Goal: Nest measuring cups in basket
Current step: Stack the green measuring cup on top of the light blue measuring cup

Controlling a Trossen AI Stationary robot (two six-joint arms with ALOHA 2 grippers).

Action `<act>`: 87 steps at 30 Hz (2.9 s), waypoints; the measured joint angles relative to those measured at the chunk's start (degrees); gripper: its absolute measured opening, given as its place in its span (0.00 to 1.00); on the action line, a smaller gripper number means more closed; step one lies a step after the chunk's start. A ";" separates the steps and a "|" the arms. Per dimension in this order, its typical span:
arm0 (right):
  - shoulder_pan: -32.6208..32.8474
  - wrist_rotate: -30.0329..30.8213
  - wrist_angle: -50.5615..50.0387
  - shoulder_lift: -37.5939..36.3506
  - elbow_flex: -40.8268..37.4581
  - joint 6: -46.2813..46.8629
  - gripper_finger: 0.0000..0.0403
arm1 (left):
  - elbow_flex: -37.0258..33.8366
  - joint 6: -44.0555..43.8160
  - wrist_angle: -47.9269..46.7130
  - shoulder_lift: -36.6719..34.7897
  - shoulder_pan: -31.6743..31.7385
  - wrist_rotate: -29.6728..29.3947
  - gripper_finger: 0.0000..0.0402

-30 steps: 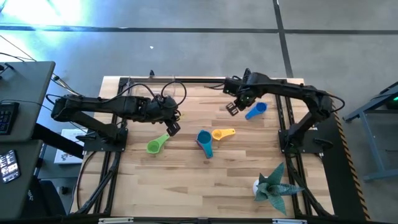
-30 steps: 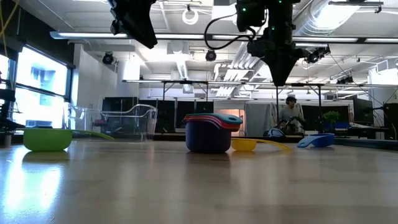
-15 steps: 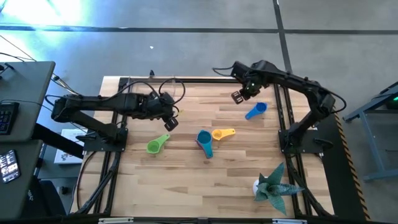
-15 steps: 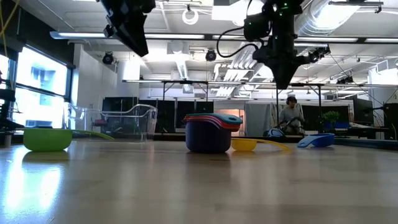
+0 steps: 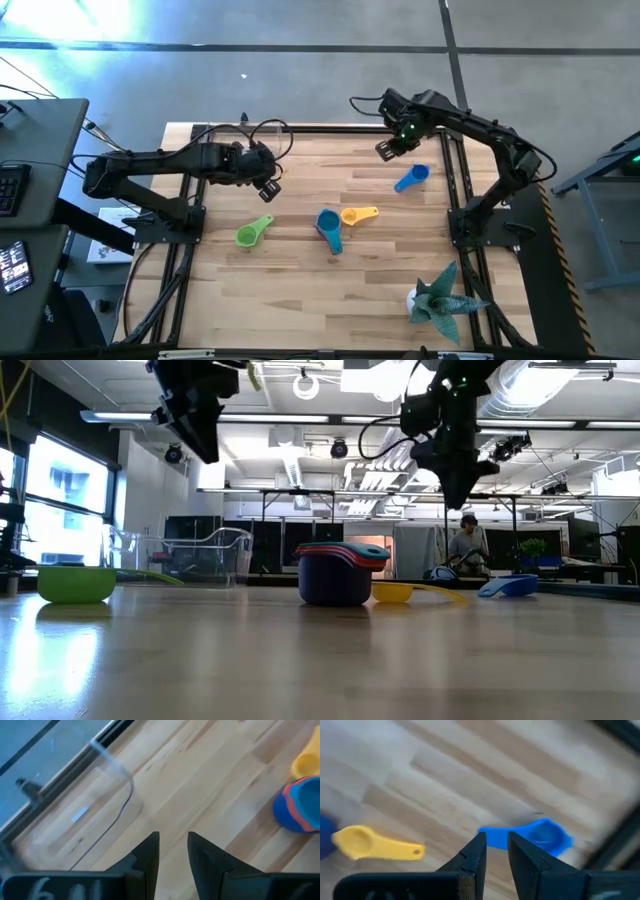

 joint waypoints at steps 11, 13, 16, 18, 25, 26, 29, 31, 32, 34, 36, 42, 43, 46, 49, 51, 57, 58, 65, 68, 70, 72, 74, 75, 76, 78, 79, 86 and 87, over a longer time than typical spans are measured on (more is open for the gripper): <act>-0.01 -5.65 6.46 -0.80 -13.43 1.17 0.18 | 0.00 -5.87 -11.71 -0.02 0.29 0.13 0.23; 0.07 -5.76 7.57 -0.80 -13.63 1.13 0.18 | -0.43 -5.87 -12.35 -0.09 0.07 0.31 0.23; 0.19 -6.10 9.86 -0.80 -13.61 1.10 0.18 | -2.76 -5.87 -12.58 -0.37 -0.61 2.42 0.23; 0.17 -6.24 10.62 -0.80 -13.61 0.51 0.18 | -4.80 -6.06 -12.94 -0.68 -1.21 4.84 0.23; 0.15 -6.26 11.20 -0.80 -13.59 -3.04 0.18 | -10.82 -10.66 -13.80 -0.59 -4.17 10.30 0.23; 0.14 -6.26 11.21 -0.80 -13.59 -3.36 0.18 | -11.29 -11.42 -13.89 -0.59 -4.56 10.95 0.23; 0.15 -6.26 11.57 -0.80 -13.59 -3.37 0.18 | -12.68 -13.40 -13.85 -0.72 -5.98 12.30 0.23; 0.14 -6.26 12.37 -0.80 -13.59 -3.53 0.18 | -13.20 -14.42 -13.92 -0.76 -7.25 12.44 0.23; 0.15 -6.26 12.94 -0.80 -13.59 -4.01 0.18 | -13.48 -15.02 -13.73 -0.76 -7.82 12.44 0.23; 0.15 -6.26 13.60 -0.80 -13.56 -4.99 0.18 | -13.93 -16.03 -13.91 -0.76 -8.98 12.65 0.23; 0.15 -6.24 13.63 -0.80 -13.56 -5.95 0.18 | -14.39 -16.73 -13.53 -0.81 -10.03 13.26 0.23; 0.15 -6.24 13.54 -0.80 -13.56 -6.97 0.18 | -16.69 -18.26 -13.72 -0.81 -12.35 17.03 0.23; 0.15 -6.24 13.55 -0.82 -13.56 -7.16 0.18 | -16.79 -18.90 -13.91 -0.81 -12.35 17.19 0.23; 0.15 -6.24 13.75 -0.82 -13.56 -7.81 0.18 | -16.79 -20.63 -13.71 -0.81 -11.68 17.28 0.23; 0.04 -6.22 14.59 -0.83 -13.54 -7.67 0.18 | -16.79 -20.89 -13.70 -0.81 -10.96 18.07 0.25; 0.04 -6.21 15.10 -0.83 -13.54 -7.59 0.18 | -16.79 -20.72 -13.70 -0.81 -10.53 19.04 0.27; 0.04 -6.24 15.64 -0.83 -13.54 -7.42 0.18 | -16.79 -14.02 -10.93 -0.81 -9.33 23.59 0.30; 0.04 -6.24 15.87 -0.83 -13.54 -7.42 0.18 | -16.79 -13.02 -9.92 -0.81 -9.09 24.03 0.30; 0.04 -6.24 16.69 -0.83 -13.54 -6.35 0.18 | -21.08 -10.29 -4.39 -2.09 -7.45 29.30 0.30; 0.04 -6.24 16.69 -0.83 -13.54 -6.34 0.18 | -24.85 -10.85 -0.88 -4.06 -7.18 33.11 0.30; 0.04 -6.24 16.69 -0.83 -13.54 -6.32 0.18 | -26.26 -12.04 -0.32 -5.78 -7.15 33.62 0.30; 0.04 -6.24 16.80 -0.83 -13.54 -6.32 0.18 | -27.30 -12.23 0.80 -7.44 -7.14 33.56 0.30; 0.04 -6.24 17.26 -0.85 -13.53 -6.33 0.18 | -28.44 -12.27 1.73 -8.73 -6.75 33.10 0.30; 0.04 -6.24 17.38 -0.85 -13.52 -6.33 0.18 | -29.15 -12.27 2.56 -9.11 -6.40 32.99 0.30; 0.04 -6.24 17.42 -0.85 -13.52 -6.35 0.18 | -29.68 -12.25 3.31 -9.34 -6.01 32.99 0.30; 0.04 -6.24 17.52 -0.85 -13.52 -6.33 0.18 | -30.50 -12.24 4.62 -9.43 -5.41 32.97 0.30; 0.04 -6.24 17.52 -0.85 -13.52 -6.32 0.18 | -31.03 -12.17 5.15 -9.37 -5.10 32.96 0.30; 0.04 -6.24 17.54 -0.85 -13.52 -5.75 0.18 | -34.26 -12.16 9.31 -9.00 -4.20 32.14 0.30; 0.04 -6.24 17.54 -0.85 -13.52 -5.48 0.18 | -34.42 -11.89 9.86 -8.94 -4.20 32.11 0.30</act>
